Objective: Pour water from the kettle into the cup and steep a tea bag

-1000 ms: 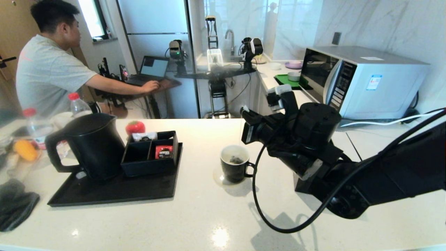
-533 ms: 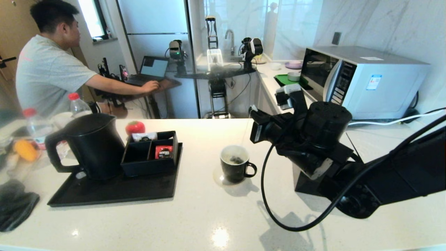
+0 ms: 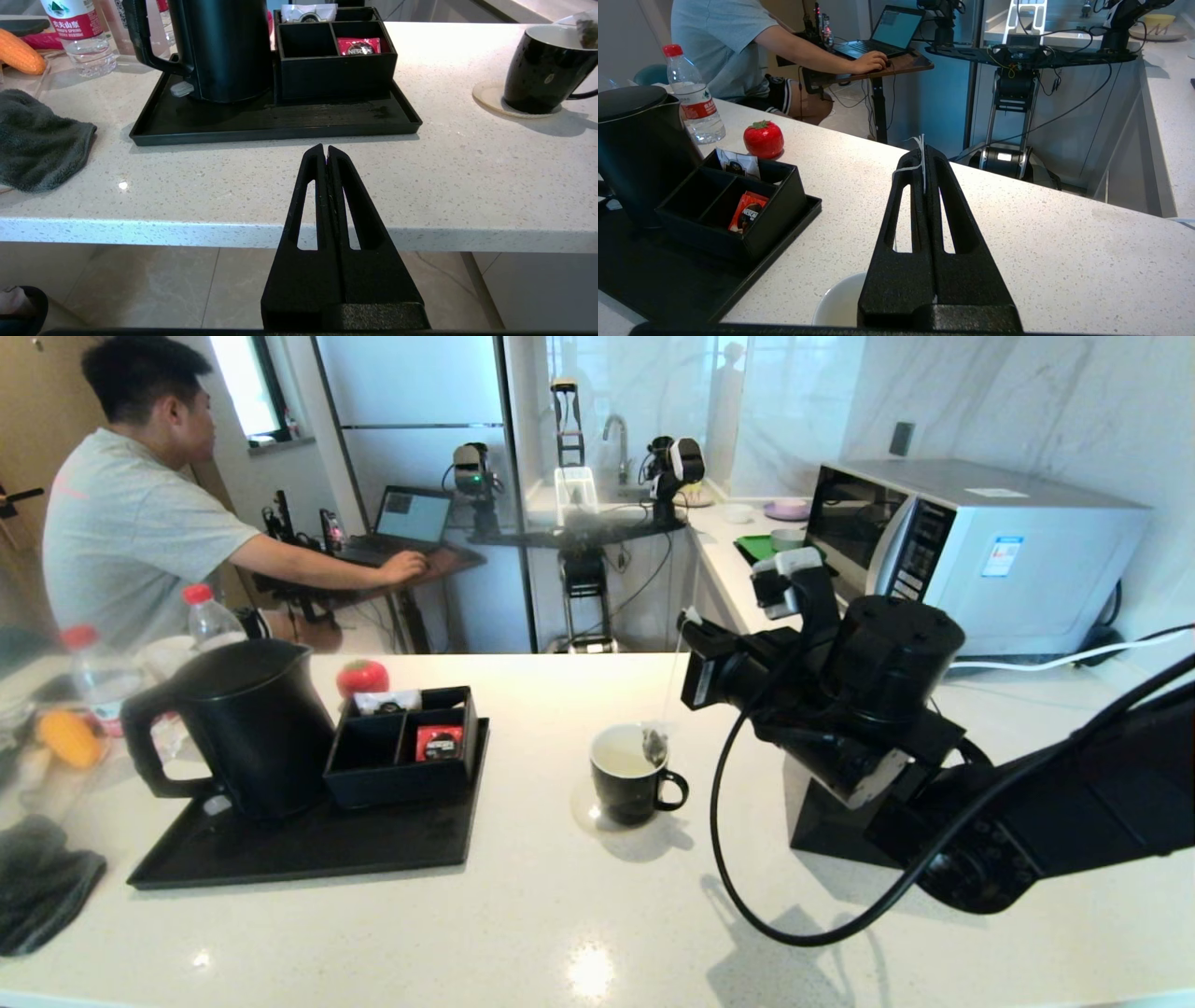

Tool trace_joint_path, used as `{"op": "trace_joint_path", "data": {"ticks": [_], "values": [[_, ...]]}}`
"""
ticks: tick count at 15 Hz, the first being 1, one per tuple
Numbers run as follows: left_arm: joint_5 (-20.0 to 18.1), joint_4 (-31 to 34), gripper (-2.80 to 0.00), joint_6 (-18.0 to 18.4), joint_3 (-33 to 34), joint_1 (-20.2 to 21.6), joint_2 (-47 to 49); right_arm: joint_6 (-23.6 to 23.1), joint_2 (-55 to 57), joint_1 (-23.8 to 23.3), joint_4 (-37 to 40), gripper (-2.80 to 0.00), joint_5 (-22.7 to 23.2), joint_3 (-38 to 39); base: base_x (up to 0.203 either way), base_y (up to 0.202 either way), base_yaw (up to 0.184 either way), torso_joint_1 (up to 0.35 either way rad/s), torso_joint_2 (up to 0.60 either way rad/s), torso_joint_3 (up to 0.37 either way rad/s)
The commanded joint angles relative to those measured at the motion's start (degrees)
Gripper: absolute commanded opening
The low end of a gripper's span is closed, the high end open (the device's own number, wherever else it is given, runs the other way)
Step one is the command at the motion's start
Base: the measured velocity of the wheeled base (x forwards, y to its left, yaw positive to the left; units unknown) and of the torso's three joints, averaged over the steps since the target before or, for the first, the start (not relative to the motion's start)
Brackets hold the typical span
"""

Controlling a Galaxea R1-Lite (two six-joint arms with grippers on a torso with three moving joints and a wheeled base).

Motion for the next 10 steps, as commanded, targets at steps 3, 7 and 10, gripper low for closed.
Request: {"op": "trace_joint_path", "data": {"ticks": [3, 7, 10], "values": [[0.05, -0.01, -2.8, -0.03, 0.0, 0.02, -0.02, 0.01, -0.05, -0.34, -0.31, -2.8, -0.03, 0.02, 0.0, 0.0, 0.0, 0.0, 0.0, 0.0], [0.05, -0.01, -2.8, -0.03, 0.0, 0.0, -0.02, 0.01, -0.14, -0.68, -0.22, -2.8, -0.03, -0.06, 0.0, 0.0, 0.0, 0.0, 0.0, 0.0], [0.05, -0.01, -2.8, -0.03, 0.0, 0.0, -0.02, -0.08, -0.32, -1.44, -0.12, -2.8, -0.09, -0.22, 0.0, 0.0, 0.0, 0.0, 0.0, 0.0]]}}
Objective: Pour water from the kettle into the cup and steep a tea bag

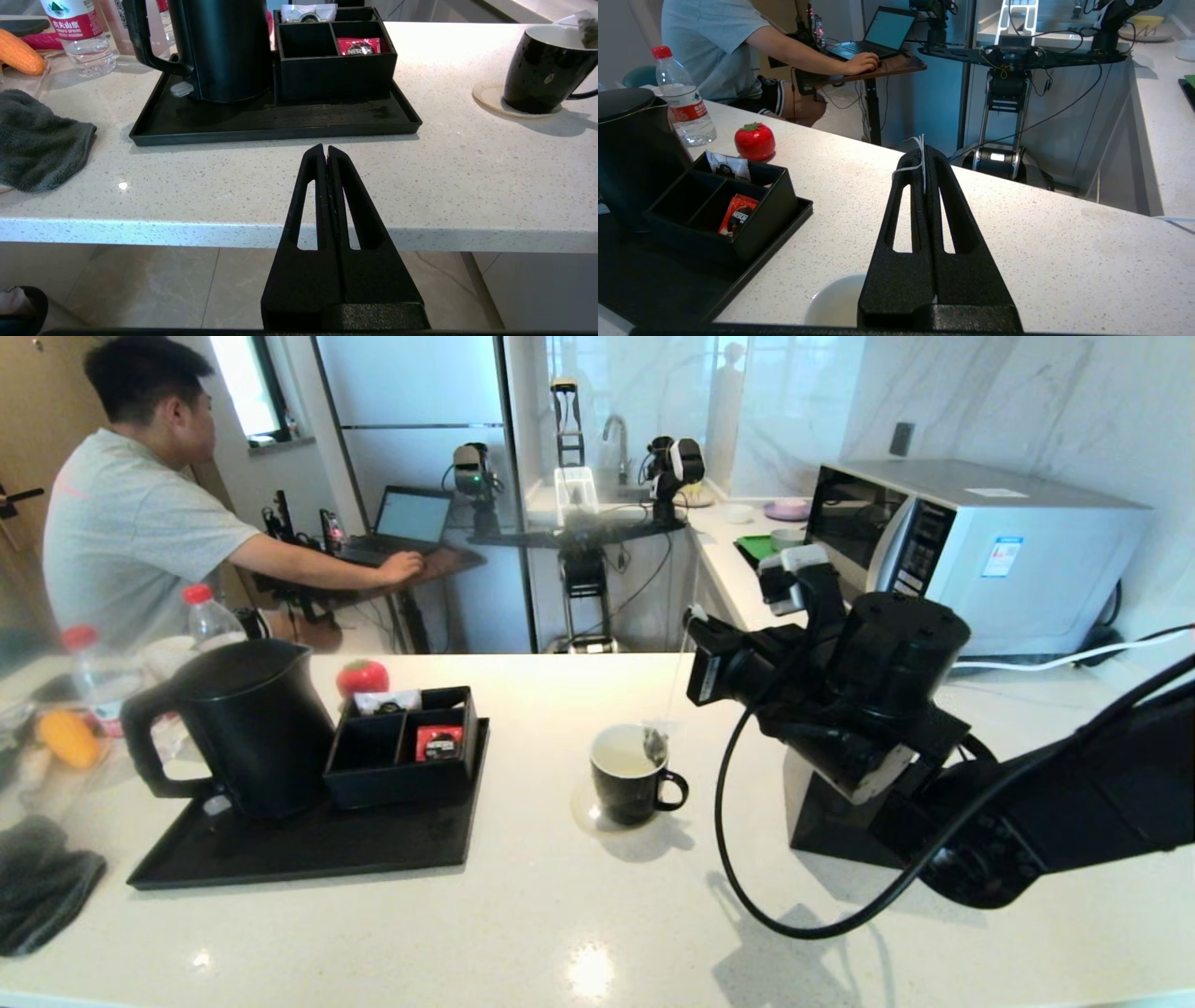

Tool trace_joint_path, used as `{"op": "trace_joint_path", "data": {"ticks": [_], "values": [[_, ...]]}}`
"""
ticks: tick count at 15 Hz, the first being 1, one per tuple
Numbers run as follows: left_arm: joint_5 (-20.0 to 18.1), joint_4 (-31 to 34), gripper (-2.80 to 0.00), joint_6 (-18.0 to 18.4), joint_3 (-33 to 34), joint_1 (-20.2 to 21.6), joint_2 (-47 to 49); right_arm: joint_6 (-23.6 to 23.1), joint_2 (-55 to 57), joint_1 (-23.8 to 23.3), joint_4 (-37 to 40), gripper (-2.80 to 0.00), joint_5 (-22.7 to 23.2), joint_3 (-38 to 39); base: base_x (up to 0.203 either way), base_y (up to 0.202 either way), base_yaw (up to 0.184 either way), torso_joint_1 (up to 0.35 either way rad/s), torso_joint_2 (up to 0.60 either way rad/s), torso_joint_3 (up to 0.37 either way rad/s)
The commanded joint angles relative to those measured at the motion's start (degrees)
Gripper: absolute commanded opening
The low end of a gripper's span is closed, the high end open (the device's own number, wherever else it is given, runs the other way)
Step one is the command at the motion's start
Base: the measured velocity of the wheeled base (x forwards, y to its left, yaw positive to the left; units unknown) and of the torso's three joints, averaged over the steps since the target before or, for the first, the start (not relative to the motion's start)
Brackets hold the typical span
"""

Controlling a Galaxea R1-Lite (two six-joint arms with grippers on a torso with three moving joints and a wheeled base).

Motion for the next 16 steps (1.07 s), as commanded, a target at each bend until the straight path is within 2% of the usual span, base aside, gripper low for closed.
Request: {"op": "trace_joint_path", "data": {"ticks": [1, 6, 10, 12, 16], "values": [[0.03, -0.01, -2.8, -0.04, 0.0, 0.0, -0.02, 0.03, -0.25, -0.78, -0.29, -2.8, 0.0, -0.13, 0.0, 0.0, 0.0, 0.0, 0.0, 0.0], [0.03, -0.01, -2.8, -0.04, 0.0, 0.07, -0.02, -1.19, -2.82, -3.82, 3.22, -2.8, 0.12, -2.94, 0.0, 0.0, 0.0, 0.0, 0.0, 0.0], [0.03, -0.01, -2.8, -0.04, 0.0, 0.01, -0.02, -1.46, -5.96, -6.04, 9.13, -2.8, 0.12, -8.99, 0.0, 0.0, 0.0, 0.0, 0.0, 0.0], [0.03, -0.01, -2.8, -0.04, 0.0, 0.0, -0.02, -1.94, -6.86, -8.61, 10.98, -2.8, 0.18, -11.5, 0.0, 0.0, 0.0, 0.0, 0.0, 0.0], [0.03, -0.01, -2.8, -0.04, 0.0, 0.03, -0.02, -2.74, -8.85, -14.58, 13.2, -2.8, 2.26, -11.31, 0.0, 0.0, 0.0, 0.0, 0.0, 0.0]]}}
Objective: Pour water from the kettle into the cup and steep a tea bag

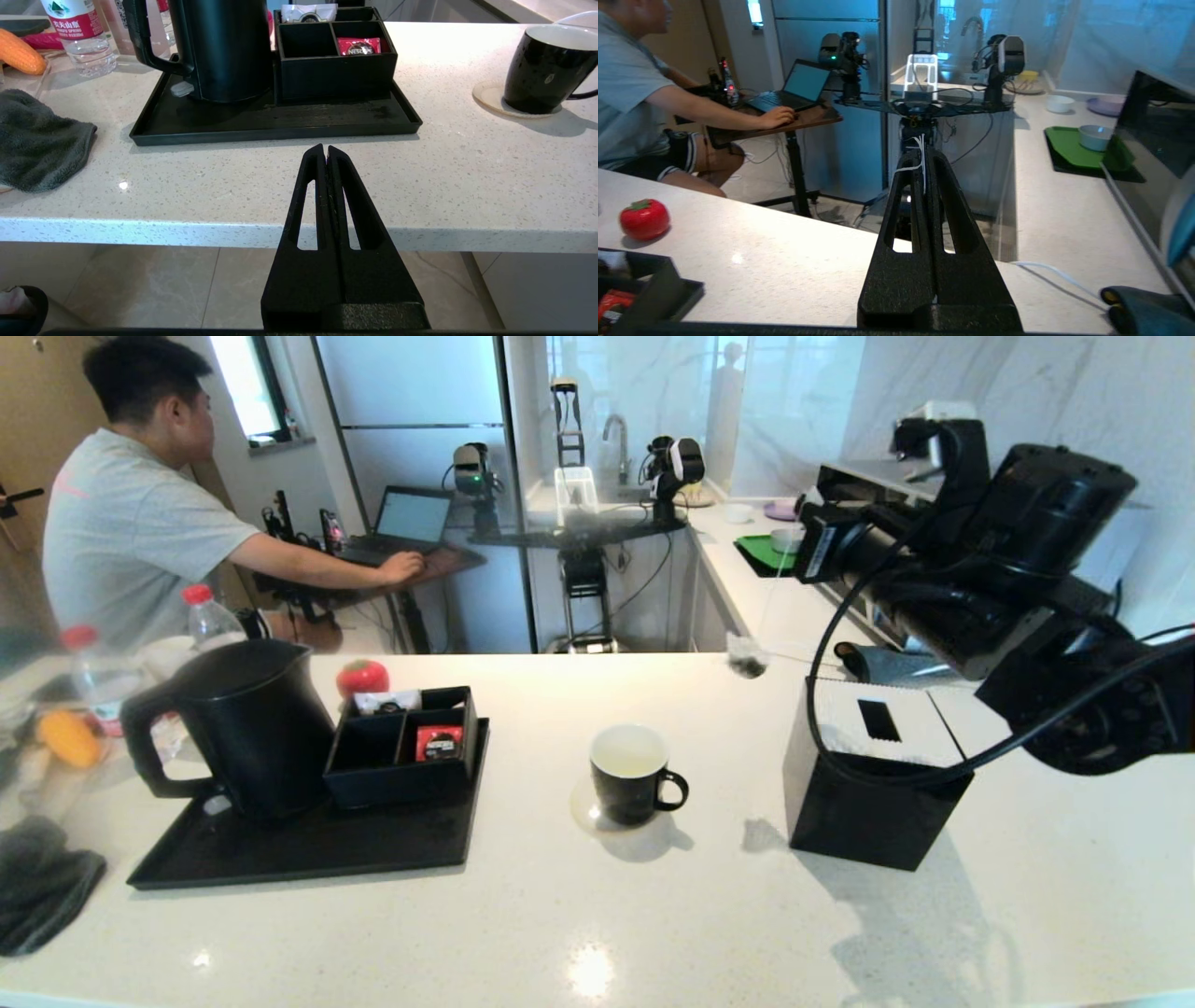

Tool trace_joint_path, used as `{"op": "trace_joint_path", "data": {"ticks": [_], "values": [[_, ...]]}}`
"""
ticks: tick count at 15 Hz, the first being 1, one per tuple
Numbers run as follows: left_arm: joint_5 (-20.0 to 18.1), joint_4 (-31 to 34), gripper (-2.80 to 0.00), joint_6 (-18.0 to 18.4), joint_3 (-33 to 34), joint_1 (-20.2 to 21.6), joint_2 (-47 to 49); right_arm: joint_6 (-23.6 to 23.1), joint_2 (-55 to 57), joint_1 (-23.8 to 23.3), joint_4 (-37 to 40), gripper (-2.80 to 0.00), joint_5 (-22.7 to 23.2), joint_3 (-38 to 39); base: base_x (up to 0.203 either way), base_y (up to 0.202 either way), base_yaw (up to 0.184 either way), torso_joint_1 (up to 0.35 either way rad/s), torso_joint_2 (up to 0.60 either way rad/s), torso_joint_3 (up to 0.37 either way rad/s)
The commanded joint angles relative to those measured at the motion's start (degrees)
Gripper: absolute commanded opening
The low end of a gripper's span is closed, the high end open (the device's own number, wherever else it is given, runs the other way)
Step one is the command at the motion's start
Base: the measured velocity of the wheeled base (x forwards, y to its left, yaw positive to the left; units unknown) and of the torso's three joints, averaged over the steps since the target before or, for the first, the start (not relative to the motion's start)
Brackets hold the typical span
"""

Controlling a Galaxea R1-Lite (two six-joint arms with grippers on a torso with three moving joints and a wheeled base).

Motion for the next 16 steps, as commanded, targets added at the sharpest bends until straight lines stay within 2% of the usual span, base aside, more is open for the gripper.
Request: {"op": "trace_joint_path", "data": {"ticks": [1, 6, 12, 16], "values": [[0.02, -0.01, -2.8, -0.03, 0.0, 0.01, -0.02, -0.08, -1.8, -3.36, 0.91, -2.8, 1.81, 0.22, 0.0, 0.0, 0.0, 0.0, 0.0, 0.0], [0.02, -0.01, -2.8, -0.03, 0.0, 0.05, -0.02, -0.36, -2.65, -5.81, 1.96, -2.8, 2.8, 1.45, 0.0, 0.0, 0.0, 0.0, 0.0, 0.0], [0.02, -0.01, -2.8, -0.03, 0.0, 0.0, -0.02, -0.88, -4.85, -9.1, 1.08, -2.8, 2.79, 7.84, 0.0, 0.0, 0.0, 0.0, 0.0, 0.0], [0.02, -0.01, -2.8, -0.03, 0.0, 0.0, -0.02, -0.88, -7.6, -9.64, 1.77, -2.8, 2.89, 8.33, 0.0, 0.0, 0.0, 0.0, 0.0, 0.0]]}}
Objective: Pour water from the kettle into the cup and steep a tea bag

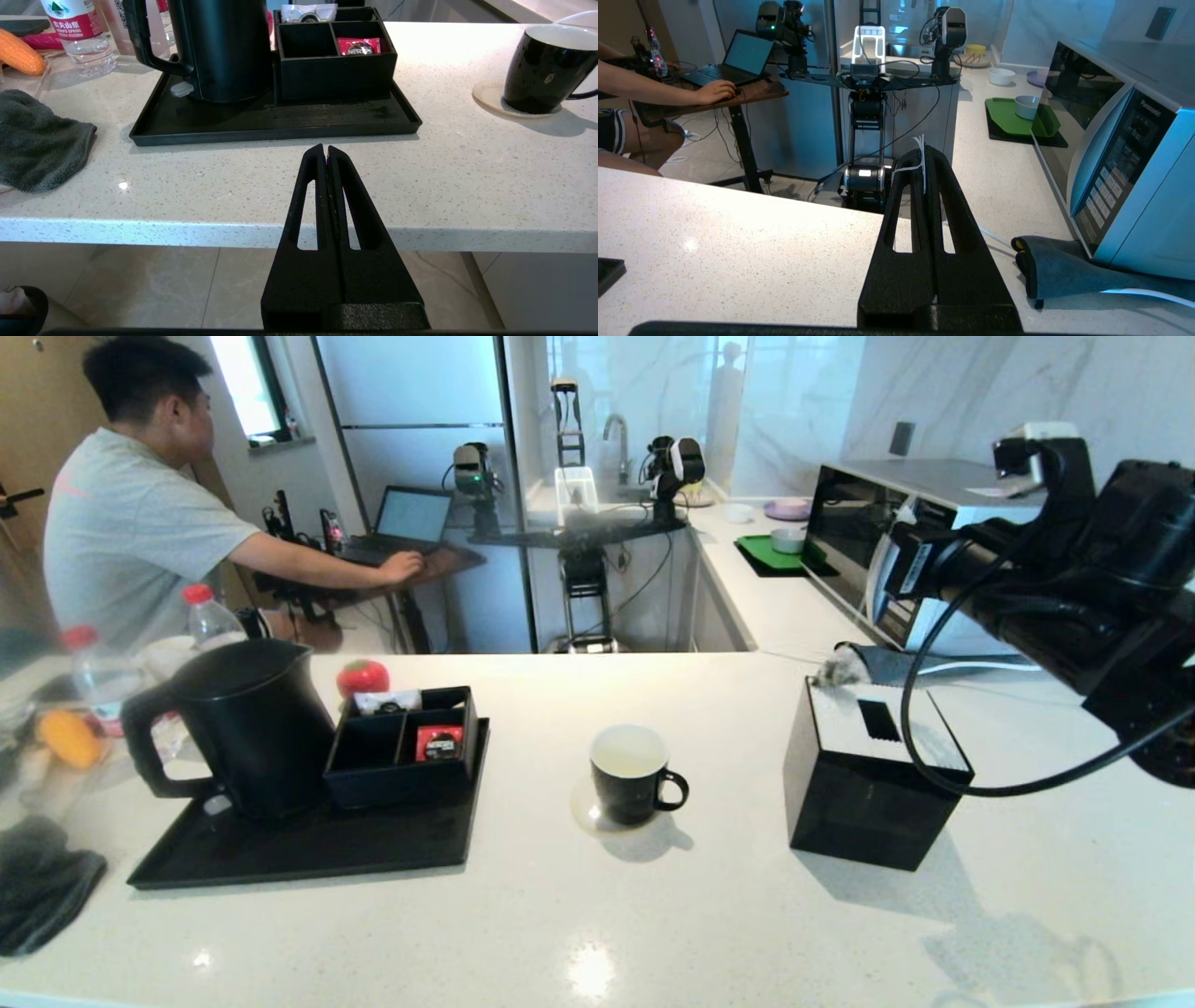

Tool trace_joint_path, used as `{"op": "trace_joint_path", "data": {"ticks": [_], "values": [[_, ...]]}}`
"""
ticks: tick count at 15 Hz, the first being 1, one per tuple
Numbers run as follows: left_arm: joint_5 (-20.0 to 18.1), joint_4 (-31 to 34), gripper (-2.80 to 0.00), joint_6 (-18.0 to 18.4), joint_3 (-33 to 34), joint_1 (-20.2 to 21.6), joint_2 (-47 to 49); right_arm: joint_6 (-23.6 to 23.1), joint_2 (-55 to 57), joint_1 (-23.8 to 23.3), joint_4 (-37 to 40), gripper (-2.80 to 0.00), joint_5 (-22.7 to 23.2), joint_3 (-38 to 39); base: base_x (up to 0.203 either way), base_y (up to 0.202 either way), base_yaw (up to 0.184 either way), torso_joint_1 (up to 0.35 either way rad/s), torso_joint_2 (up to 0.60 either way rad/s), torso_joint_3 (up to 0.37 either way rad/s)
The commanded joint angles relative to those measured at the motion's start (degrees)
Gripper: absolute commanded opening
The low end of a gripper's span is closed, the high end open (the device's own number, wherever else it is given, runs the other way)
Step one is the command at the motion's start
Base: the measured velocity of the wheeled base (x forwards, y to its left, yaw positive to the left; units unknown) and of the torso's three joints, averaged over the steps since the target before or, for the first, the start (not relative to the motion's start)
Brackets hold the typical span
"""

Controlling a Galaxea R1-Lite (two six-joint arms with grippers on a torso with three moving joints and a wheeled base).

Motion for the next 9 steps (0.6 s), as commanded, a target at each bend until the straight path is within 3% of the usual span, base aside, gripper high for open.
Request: {"op": "trace_joint_path", "data": {"ticks": [1, 4, 9], "values": [[0.02, -0.02, -2.8, -0.03, 0.0, 0.08, -0.02, -0.03, -2.27, -0.12, -0.11, -2.8, -0.01, 0.17, 0.0, 0.0, 0.0, 0.0, 0.0, 0.0], [0.02, -0.02, -2.8, -0.03, 0.0, 0.0, -0.02, -0.03, -5.0, -0.18, 1.17, -2.8, 0.07, 1.69, 0.0, 0.0, 0.0, 0.0, 0.0, 0.0], [0.02, -0.02, -2.8, -0.03, 0.0, 0.09, -0.02, -0.13, -7.98, -1.24, 0.17, -2.8, 0.07, 12.03, 0.0, 0.0, 0.0, 0.0, 0.0, 0.0]]}}
